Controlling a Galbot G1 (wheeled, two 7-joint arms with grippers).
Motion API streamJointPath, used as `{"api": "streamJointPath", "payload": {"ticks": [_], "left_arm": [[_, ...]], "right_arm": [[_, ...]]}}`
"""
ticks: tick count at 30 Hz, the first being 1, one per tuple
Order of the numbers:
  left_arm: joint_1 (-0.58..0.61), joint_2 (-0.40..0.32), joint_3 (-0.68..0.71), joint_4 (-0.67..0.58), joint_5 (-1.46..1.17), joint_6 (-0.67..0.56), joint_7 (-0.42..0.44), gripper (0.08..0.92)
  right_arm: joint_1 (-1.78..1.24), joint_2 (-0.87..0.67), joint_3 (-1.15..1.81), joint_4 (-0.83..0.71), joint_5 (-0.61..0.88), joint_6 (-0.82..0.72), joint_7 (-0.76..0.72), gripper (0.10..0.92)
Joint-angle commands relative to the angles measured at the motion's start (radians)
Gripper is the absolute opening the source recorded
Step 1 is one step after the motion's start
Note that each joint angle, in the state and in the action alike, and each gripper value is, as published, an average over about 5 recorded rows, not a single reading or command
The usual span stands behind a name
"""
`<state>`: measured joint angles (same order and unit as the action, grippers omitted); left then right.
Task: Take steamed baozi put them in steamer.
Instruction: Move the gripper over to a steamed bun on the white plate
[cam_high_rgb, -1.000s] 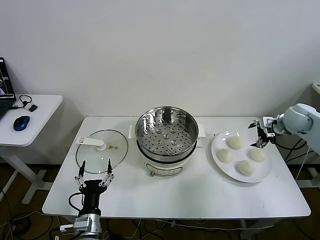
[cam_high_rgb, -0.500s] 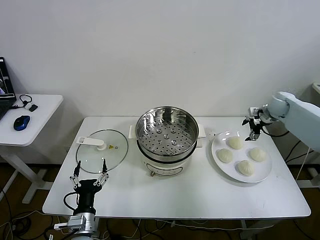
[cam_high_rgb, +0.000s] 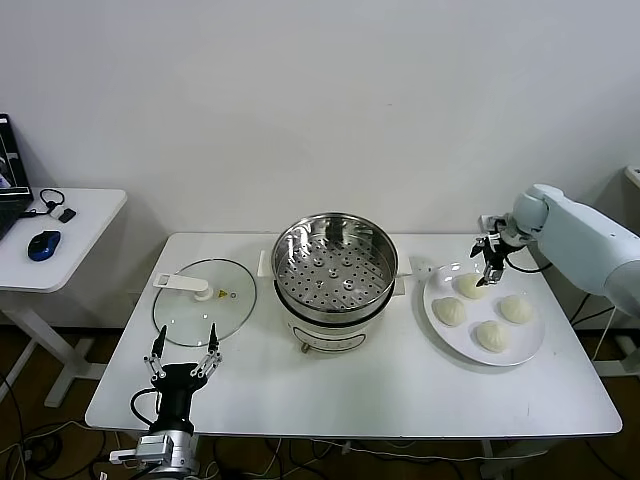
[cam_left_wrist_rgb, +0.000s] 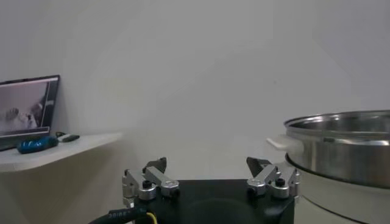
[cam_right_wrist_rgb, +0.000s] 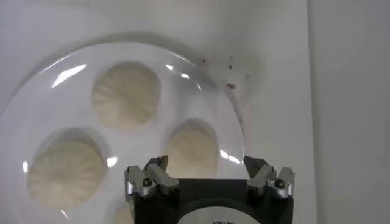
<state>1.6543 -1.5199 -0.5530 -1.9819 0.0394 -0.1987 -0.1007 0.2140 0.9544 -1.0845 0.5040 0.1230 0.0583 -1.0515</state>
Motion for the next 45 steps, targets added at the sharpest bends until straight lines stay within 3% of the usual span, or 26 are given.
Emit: {"api": "streamJointPath", "payload": {"ticks": [1, 17, 45], "left_arm": [[0.002, 0.001, 0.01, 0.001, -0.001, -0.001, 0.002, 0.823], [-0.002, -0.001, 0.003, 0.013, -0.002, -0.003, 0.002, 0.823], [-0.007, -0.001, 0.001, 0.013, -0.01, -0.015, -0.004, 0.823]], "right_arm": [[-0.023, 0.05, 0.036, -0.098, -0.042, 0.043, -0.019, 0.823], [-0.063, 0.081, 0.103, -0.175, -0.136, 0.078, -0.025, 0.823], [-0.079, 0.136, 0.172, -0.272, -0.17, 0.096, -0.004, 0.794]]}}
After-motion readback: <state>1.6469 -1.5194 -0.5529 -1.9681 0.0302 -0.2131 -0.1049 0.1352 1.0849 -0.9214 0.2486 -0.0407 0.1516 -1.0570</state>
